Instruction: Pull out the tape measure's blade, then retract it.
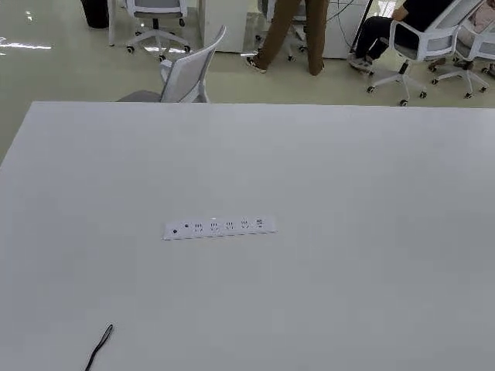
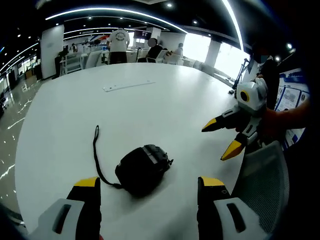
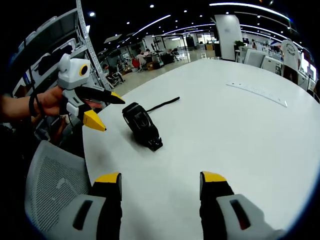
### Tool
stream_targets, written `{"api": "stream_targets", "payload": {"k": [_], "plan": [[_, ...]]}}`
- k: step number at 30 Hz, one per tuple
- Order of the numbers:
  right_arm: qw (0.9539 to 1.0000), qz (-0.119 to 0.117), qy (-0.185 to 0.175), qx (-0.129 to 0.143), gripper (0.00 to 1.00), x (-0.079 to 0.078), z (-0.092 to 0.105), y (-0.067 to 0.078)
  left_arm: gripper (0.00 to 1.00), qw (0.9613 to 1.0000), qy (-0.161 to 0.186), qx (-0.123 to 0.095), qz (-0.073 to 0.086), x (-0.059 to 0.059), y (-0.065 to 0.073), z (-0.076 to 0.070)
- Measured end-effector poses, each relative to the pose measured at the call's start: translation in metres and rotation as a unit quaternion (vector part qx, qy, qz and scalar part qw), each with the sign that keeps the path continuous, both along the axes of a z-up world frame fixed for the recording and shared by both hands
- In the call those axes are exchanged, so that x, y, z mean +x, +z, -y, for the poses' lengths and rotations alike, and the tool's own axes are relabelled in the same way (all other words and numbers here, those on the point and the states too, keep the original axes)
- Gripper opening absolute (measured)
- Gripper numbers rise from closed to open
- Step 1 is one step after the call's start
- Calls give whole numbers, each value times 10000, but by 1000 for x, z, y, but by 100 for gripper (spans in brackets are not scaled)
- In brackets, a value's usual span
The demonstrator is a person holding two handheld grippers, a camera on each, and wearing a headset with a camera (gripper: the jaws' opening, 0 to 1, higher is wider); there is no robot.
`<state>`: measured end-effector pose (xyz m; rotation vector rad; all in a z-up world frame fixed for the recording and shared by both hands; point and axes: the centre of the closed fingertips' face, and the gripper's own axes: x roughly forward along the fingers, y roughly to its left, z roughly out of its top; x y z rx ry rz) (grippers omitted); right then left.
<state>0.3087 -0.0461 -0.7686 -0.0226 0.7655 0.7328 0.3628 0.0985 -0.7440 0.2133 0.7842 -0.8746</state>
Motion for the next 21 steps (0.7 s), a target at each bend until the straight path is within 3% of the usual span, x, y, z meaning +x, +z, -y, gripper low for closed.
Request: {"api": "stream_targets", "payload": {"k": [9, 14, 21], "plan": [[9992, 110, 389, 18, 60, 22, -13, -2, 76, 9975, -610, 341, 88, 19, -4, 10], [9986, 123, 507, 65, 58, 33, -17, -4, 76, 9954, -887, 349, -21, 23, -4, 18], [9965, 127, 826, 38, 56, 44, -33, -10, 74, 9864, -1493, 686, -102, 24, -13, 19]]}}
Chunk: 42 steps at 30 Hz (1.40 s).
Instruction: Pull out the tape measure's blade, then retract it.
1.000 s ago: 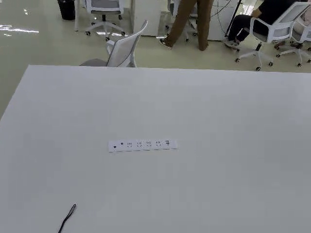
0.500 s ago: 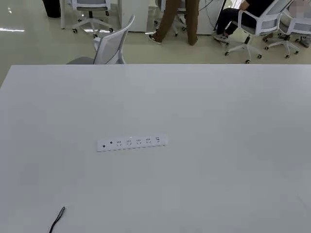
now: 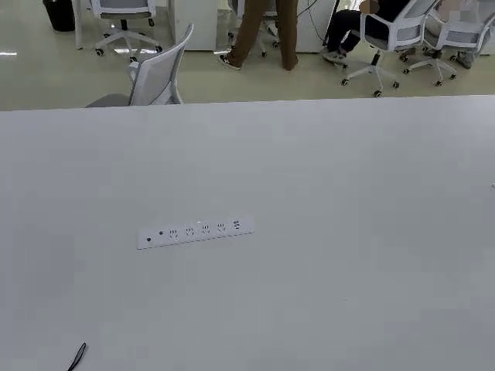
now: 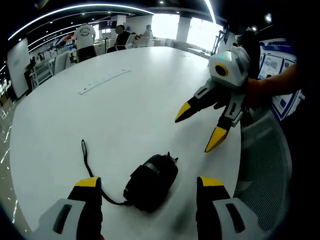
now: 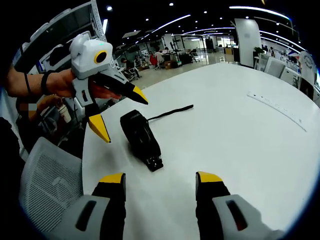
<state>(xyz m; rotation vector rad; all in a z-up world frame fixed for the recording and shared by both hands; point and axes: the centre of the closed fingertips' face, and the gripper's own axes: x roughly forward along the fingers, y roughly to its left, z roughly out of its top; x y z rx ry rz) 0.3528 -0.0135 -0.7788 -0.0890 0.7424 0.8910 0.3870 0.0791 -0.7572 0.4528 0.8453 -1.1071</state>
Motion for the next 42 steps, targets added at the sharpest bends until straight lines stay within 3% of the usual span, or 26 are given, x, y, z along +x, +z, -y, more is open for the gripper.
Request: {"api": "stream_targets", "payload": {"k": [5, 10, 13, 15, 17, 19, 21, 24, 27, 29, 30, 36, 42], "plan": [[9995, -46, 312, 10, 51, 2, -15, -5, 67, 9990, -364, 245, 82, 3, -6, 1], [9972, -34, 714, -200, 49, 3, -29, -15, 63, 9963, -732, 447, 85, 6, -16, 3], [9960, 4, 868, -231, 44, 5, -34, -19, 57, 9924, -1090, 574, 65, 1, -21, 6], [9949, 38, 958, -314, 42, 8, -36, -22, 57, 9880, -1335, 777, 35, -2, -27, 4], [9943, 52, 1000, -364, 42, 10, -37, -24, 57, 9859, -1401, 910, 99, 0, -31, 2], [9937, 40, 1056, -377, 42, 12, -39, -27, 52, 9844, -1489, 939, 24, -1, -35, 2], [9925, 63, 1153, -400, 40, 11, -42, -28, 48, 9845, -1477, 940, 55, 2, -37, 3], [9906, 109, 1285, -466, 37, 10, -44, -33, 48, 9805, -1645, 1073, 87, 2, -42, 3], [9906, 127, 1299, -414, 30, 10, -48, -32, 44, 9771, -1835, 1075, 4, -4, -48, 6], [9888, 226, 1380, -529, 30, 11, -49, -33, 38, 9746, -1984, 1039, -14, -9, -49, 8], [9879, 243, 1417, -585, 28, 11, -49, -35, 38, 9747, -1958, 1072, 74, -7, -49, 8], [9821, 324, 1670, -808, 23, 10, -53, -46, 37, 9760, -1903, 1057, 65, -6, -48, 6], [9810, 390, 1724, -794, 18, 12, -53, -44, 40, 9767, -1866, 1055, 27, -5, -51, 7]]}}
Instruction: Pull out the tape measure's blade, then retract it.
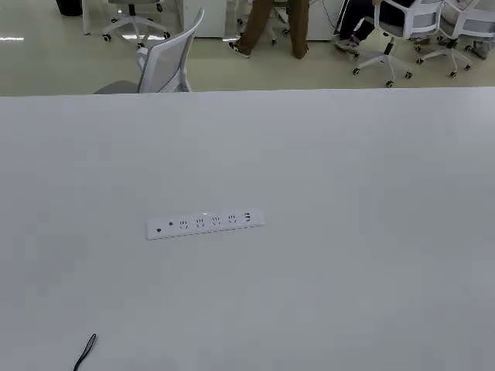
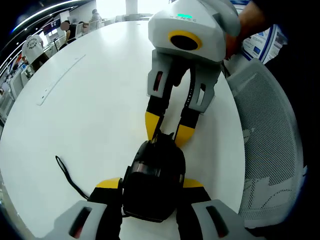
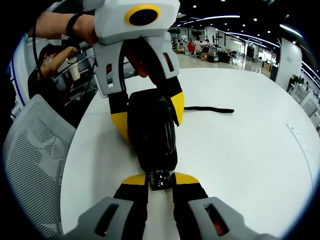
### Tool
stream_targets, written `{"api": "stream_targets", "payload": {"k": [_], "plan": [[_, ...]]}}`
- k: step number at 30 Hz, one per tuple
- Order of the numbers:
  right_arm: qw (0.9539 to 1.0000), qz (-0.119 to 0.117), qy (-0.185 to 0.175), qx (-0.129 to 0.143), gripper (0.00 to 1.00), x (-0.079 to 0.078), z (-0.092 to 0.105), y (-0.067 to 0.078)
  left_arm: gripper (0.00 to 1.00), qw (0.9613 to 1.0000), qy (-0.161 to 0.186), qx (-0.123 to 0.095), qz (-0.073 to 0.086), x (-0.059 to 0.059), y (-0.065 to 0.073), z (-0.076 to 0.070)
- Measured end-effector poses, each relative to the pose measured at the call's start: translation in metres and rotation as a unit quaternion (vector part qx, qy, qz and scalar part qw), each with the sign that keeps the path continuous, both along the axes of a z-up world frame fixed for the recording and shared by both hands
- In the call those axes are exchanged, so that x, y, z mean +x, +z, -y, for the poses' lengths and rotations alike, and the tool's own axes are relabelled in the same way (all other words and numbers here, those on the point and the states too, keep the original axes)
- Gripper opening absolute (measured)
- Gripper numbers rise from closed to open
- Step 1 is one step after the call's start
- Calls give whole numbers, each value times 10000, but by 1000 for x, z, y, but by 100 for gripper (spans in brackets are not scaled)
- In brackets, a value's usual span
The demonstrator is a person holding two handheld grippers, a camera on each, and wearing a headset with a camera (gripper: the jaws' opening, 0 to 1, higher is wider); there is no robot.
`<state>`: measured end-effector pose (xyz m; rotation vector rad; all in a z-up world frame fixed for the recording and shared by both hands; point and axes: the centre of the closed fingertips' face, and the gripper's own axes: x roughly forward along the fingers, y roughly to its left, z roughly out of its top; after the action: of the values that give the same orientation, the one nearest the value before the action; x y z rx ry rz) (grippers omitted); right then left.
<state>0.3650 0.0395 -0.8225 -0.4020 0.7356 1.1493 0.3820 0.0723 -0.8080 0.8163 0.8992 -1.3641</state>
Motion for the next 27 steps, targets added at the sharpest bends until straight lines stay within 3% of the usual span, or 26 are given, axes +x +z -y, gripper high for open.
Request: {"api": "stream_targets", "payload": {"k": [4, 11, 14, 15, 17, 21, 27], "plan": [[9999, 40, 112, -26, 17, -1, -1, 0, 47, 10000, 32, -57, -59, 1, -1, 1], [9990, 146, 307, -274, 17, 0, -1, 0, 41, 9997, -62, -92, -206, -4, 0, 5], [9990, 121, 339, -278, 16, 0, -2, 0, 45, 9998, -167, -81, -80, -4, -1, 11], [9989, 124, 346, -282, 16, 0, -2, 0, 44, 9996, -252, 16, -99, -5, -3, 10], [9988, 138, 362, -296, 16, -1, -1, -1, 43, 9991, -395, 124, 17, -4, -7, 10], [9987, 136, 387, -306, 15, 0, -1, -1, 43, 9993, -337, 126, -76, -4, -4, 8], [9987, 87, 391, -306, 14, 0, 0, -1, 42, 9994, -298, 143, -69, -4, -4, 7]]}}
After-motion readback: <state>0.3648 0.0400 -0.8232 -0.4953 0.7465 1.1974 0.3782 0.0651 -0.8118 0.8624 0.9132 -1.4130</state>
